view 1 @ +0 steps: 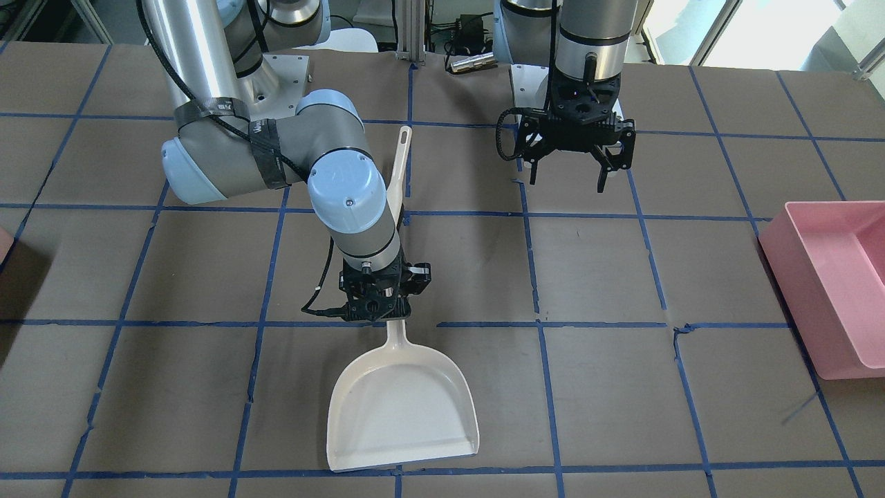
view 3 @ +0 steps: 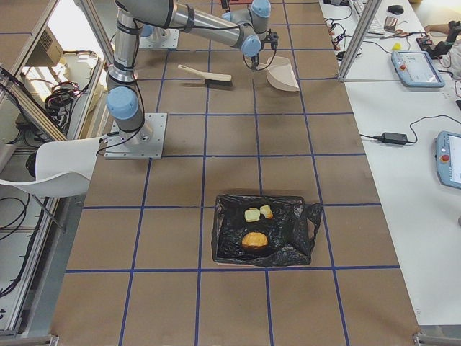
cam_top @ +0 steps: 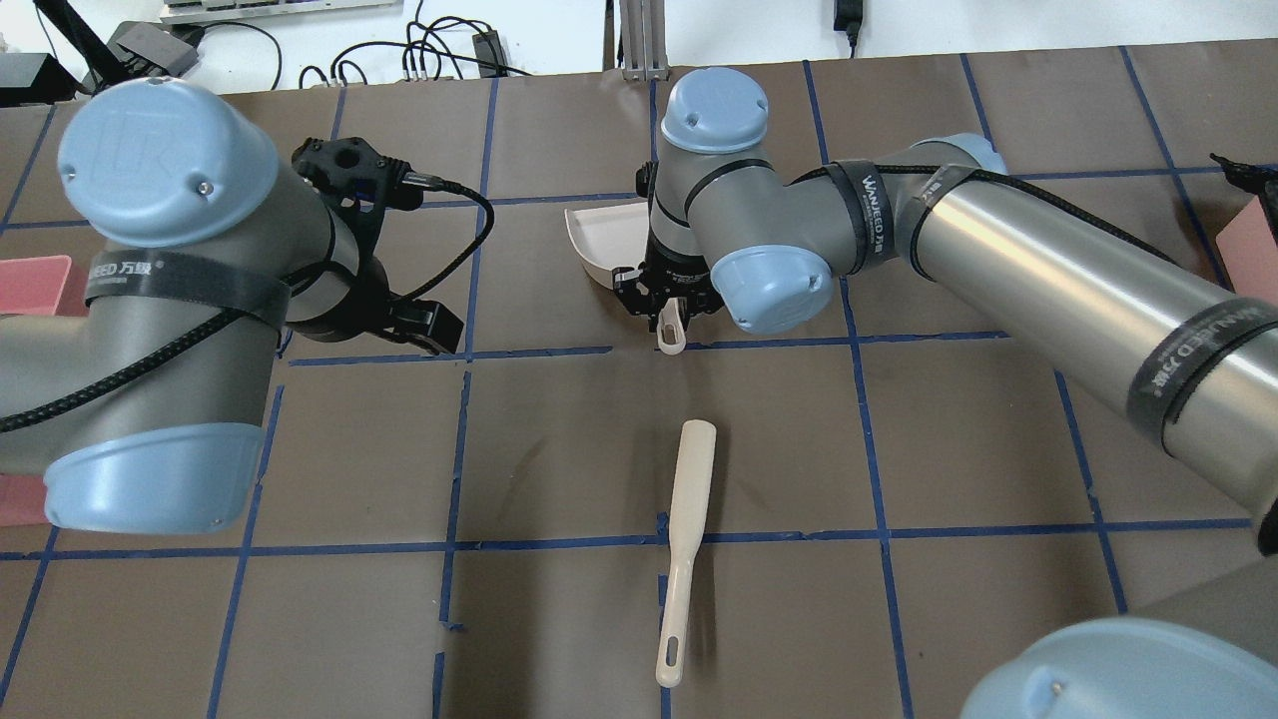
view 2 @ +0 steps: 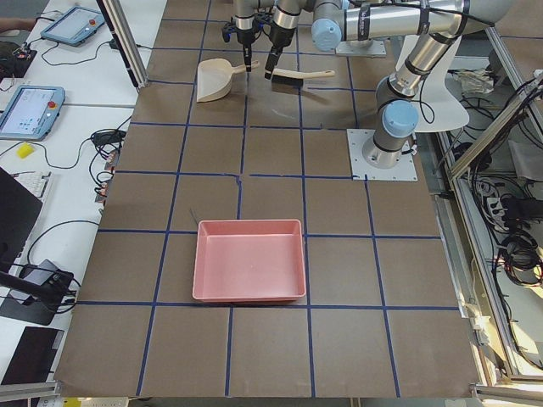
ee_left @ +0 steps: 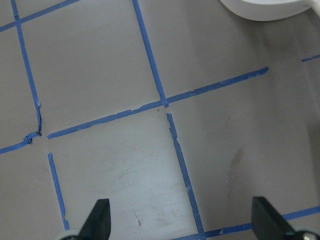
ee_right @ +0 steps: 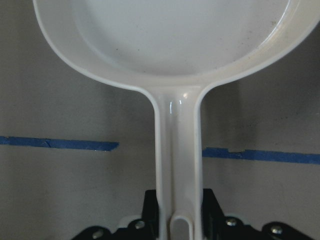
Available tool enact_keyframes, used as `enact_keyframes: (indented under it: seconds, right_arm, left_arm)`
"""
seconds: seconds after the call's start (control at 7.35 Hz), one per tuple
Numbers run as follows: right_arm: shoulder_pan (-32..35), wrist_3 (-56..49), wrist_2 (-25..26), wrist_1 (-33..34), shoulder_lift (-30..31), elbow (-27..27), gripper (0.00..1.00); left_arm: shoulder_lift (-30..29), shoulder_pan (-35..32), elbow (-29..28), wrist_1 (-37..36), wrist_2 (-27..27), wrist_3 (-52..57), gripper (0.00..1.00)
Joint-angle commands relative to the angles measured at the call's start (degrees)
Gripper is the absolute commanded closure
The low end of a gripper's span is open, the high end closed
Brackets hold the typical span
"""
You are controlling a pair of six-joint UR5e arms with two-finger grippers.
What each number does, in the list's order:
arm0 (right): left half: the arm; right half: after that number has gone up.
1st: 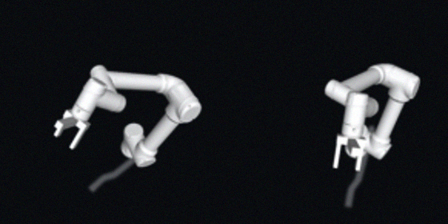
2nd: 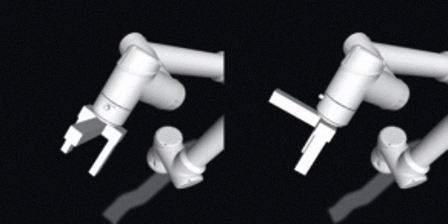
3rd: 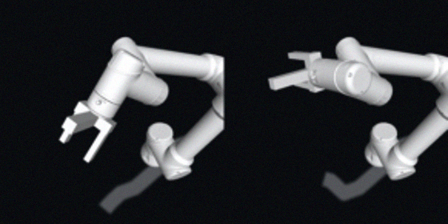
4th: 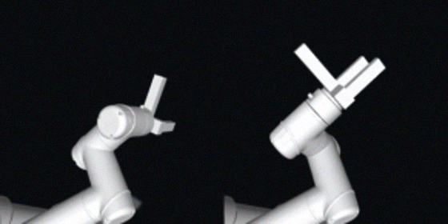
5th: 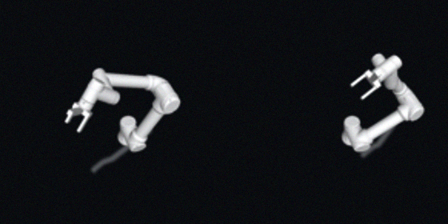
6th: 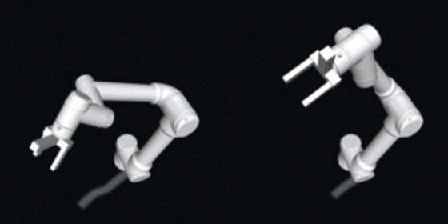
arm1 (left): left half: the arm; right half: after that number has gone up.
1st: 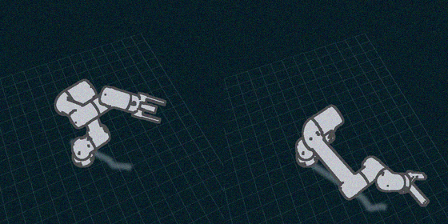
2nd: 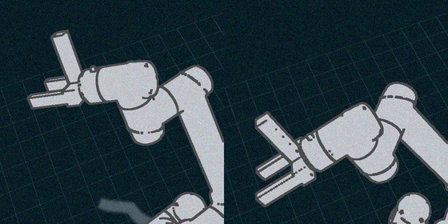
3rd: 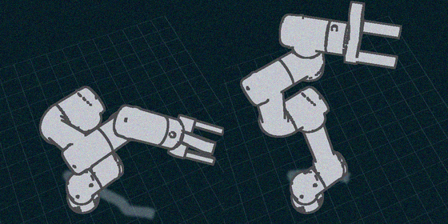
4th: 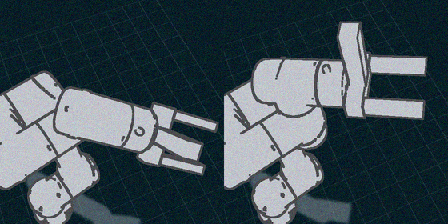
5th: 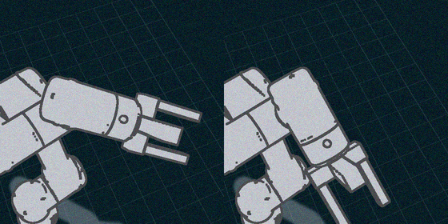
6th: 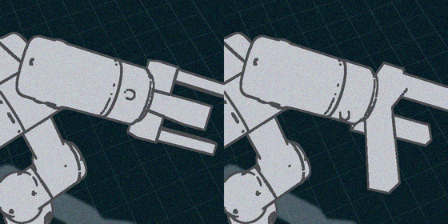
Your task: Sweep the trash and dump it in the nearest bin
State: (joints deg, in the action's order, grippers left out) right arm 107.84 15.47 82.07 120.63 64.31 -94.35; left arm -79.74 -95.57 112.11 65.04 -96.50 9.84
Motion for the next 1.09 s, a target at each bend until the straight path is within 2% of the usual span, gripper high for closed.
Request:
enact_keyframes:
  seconds: [0.0,0.14,0.41,0.54,0.82,0.95]
  right_arm:
    - [-0.2,0.0,0.1,-0.1,-0.3,0.0,0.09]
    - [-0.3,-0.2,0.6,-0.2,-0.2,0.4,0.0]
    - [-4.0,-2.0,1.1,-6.2,2.8,3.8,0.0]
    - [-8.7,-4.5,1.0,-14.1,7.2,6.1,0.0]
    - [-15.7,-9.5,1.8,-24.6,17.2,7.2,0.0]
    - [-16.8,-11.0,5.4,-29.6,22.3,7.2,0.0]
  left_arm:
    - [0.1,0.7,-1.4,0.3,2.0,-0.1,0.0]
    - [0.1,0.7,-2.1,1.5,2.1,-0.1,0.0]
    - [0.1,0.9,-2.9,2.5,2.4,-0.5,0.0]
    - [0.1,0.9,-3.7,3.4,2.5,-0.9,0.0]
    - [0.1,1.0,-5.4,6.6,2.5,-1.1,0.0]
    - [0.3,1.3,-5.6,7.6,2.5,-1.1,0.0]
